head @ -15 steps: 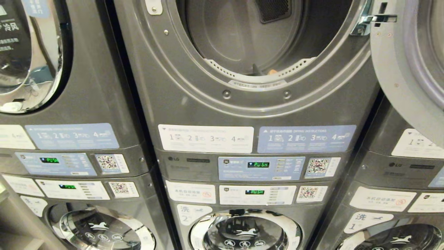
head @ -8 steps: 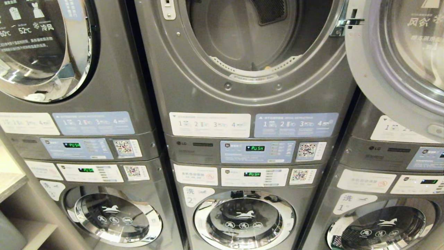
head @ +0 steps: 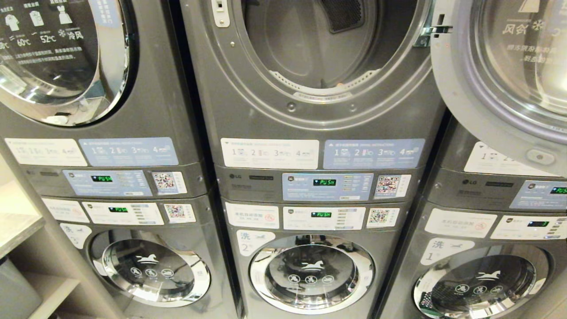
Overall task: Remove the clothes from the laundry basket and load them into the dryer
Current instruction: Close the dryer
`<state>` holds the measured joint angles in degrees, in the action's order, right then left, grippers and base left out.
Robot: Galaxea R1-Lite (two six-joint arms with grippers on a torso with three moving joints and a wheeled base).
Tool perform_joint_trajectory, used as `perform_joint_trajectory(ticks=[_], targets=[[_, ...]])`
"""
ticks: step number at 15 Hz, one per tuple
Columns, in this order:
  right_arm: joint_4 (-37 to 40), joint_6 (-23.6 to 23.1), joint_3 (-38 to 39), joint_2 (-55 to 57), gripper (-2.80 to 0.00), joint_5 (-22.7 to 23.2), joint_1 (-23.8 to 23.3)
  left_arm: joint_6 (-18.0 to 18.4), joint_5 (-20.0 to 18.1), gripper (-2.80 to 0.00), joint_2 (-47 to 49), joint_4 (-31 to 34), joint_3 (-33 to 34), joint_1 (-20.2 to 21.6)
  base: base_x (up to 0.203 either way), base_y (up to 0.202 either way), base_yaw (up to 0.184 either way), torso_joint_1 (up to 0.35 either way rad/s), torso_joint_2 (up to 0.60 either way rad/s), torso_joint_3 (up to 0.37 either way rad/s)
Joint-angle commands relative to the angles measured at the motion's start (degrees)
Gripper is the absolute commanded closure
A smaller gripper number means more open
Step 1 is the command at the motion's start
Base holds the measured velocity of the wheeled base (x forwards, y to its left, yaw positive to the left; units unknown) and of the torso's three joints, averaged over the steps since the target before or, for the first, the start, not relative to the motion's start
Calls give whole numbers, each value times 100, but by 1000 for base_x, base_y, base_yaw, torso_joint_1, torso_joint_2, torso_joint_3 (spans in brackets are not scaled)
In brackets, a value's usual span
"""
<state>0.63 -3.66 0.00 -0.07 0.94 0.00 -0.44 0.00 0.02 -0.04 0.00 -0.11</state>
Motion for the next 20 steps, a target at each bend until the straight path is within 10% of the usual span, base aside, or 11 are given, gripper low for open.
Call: perform_joint_trajectory(ticks=[1, 20], targets=[[-2, -3, 0, -1, 0, 3, 0, 1, 0, 0, -11, 4, 5, -4, 0, 0, 0, 0, 0, 0], [-2, -12, 0, -1, 0, 12, 0, -8, 0, 0, -11, 4, 8, 1, 0, -174, 1, 3, 2, 1]])
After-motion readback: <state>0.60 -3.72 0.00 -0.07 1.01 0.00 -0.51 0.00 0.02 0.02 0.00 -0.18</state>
